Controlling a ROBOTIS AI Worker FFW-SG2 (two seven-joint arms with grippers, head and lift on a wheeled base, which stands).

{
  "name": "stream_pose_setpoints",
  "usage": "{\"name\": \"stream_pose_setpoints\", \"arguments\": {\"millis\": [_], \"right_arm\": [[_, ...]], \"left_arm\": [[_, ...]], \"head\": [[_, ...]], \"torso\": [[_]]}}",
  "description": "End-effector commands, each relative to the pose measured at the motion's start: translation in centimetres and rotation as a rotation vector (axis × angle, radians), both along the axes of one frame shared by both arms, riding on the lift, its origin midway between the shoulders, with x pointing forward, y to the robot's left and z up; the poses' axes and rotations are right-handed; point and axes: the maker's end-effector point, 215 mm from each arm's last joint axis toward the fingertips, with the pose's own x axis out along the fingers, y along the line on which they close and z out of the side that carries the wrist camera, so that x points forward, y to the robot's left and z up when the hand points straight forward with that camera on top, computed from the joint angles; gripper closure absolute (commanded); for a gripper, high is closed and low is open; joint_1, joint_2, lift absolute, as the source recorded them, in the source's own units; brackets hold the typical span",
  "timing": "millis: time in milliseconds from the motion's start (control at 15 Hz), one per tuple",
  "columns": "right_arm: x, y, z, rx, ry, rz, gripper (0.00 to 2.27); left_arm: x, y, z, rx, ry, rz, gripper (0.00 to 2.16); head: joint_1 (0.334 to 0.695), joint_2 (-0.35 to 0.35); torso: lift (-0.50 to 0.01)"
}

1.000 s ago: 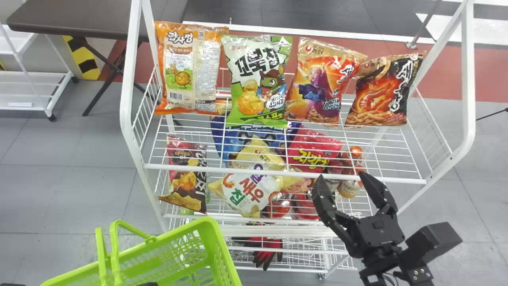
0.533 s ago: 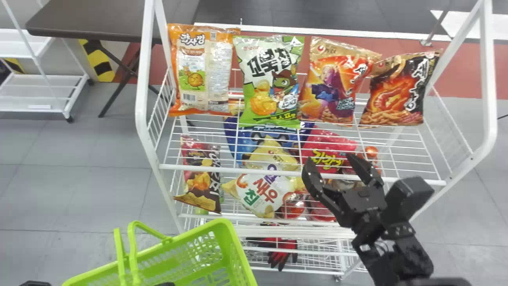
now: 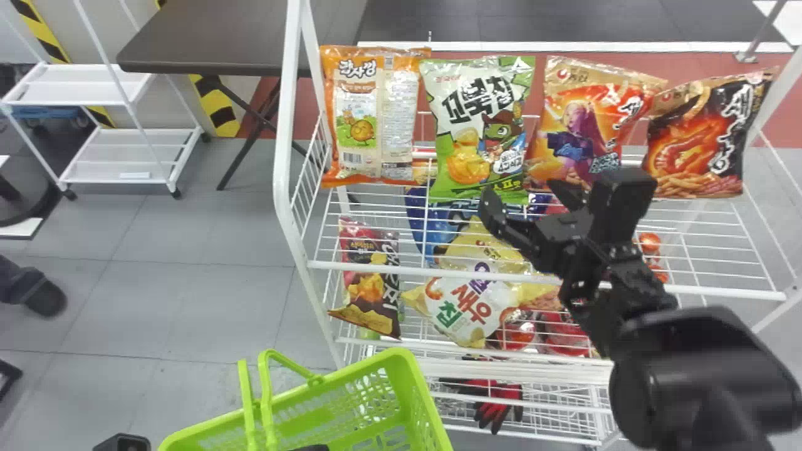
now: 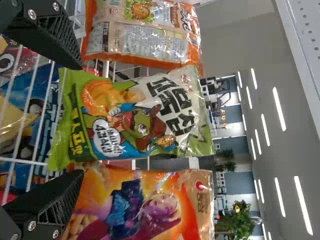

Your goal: Hold basket handle with left hand then pick Gkobukchip with right hand and place into basket

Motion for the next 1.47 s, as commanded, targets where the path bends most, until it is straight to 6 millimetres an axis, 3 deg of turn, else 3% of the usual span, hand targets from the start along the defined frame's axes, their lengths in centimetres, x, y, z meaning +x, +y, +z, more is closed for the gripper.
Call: {"name": "stream_pose_setpoints", "arguments": {"millis": [0,200,467,533,933,1000,1133,1200,1267,1333,1400], "right_arm": [[3.2,1.5,0.8,-0.033,0.009,0.019,0.06],[5.9,4.0,1.2,-0.065,0.018,0.057,0.06],[9.5,5.1,1.3,-0.127,0.031,0.055,0.06],[10.1,5.0,1.6,-0.145,0.027,0.045,0.06],[12.1,3.1,-1.2,-0.252,0.108,0.012,0.13],[12.2,2.9,-1.5,-0.262,0.125,0.017,0.43],[12.0,3.0,-2.0,-0.269,0.147,0.025,1.57],[11.8,3.1,-2.3,-0.273,0.154,0.027,2.02],[11.8,3.1,-2.3,-0.273,0.154,0.028,2.05],[11.5,3.3,-2.6,-0.274,0.155,0.033,2.24],[11.3,3.6,-2.6,-0.275,0.153,0.038,2.24]], "left_arm": [[0.0,0.1,0.0,-0.001,-0.001,0.003,2.15],[0.1,0.5,0.0,-0.003,-0.001,0.012,2.15],[0.1,0.8,0.0,-0.004,-0.002,0.02,2.15],[0.1,0.8,0.0,-0.006,0.0,0.019,2.15],[0.1,1.2,0.0,-0.006,-0.001,0.029,2.15],[0.1,1.3,0.0,-0.006,-0.002,0.03,2.15],[0.1,1.3,0.1,-0.008,-0.002,0.032,2.15],[0.1,1.4,0.0,-0.008,-0.001,0.033,2.15],[0.1,1.4,0.1,-0.009,0.0,0.032,2.15],[0.1,1.3,0.1,-0.009,0.0,0.03,2.15],[0.1,1.4,0.1,-0.009,0.0,0.032,2.15]], "head": [[0.695,0.09],[0.695,0.111],[0.695,0.151],[0.695,0.153],[0.695,0.146],[0.695,0.141],[0.695,0.134],[0.695,0.134],[0.695,0.135],[0.695,0.135],[0.695,0.135]], "torso": [[0.0],[0.0],[0.0],[0.0],[0.0],[0.0],[0.0],[0.0],[0.0],[0.0],[0.0]]}}
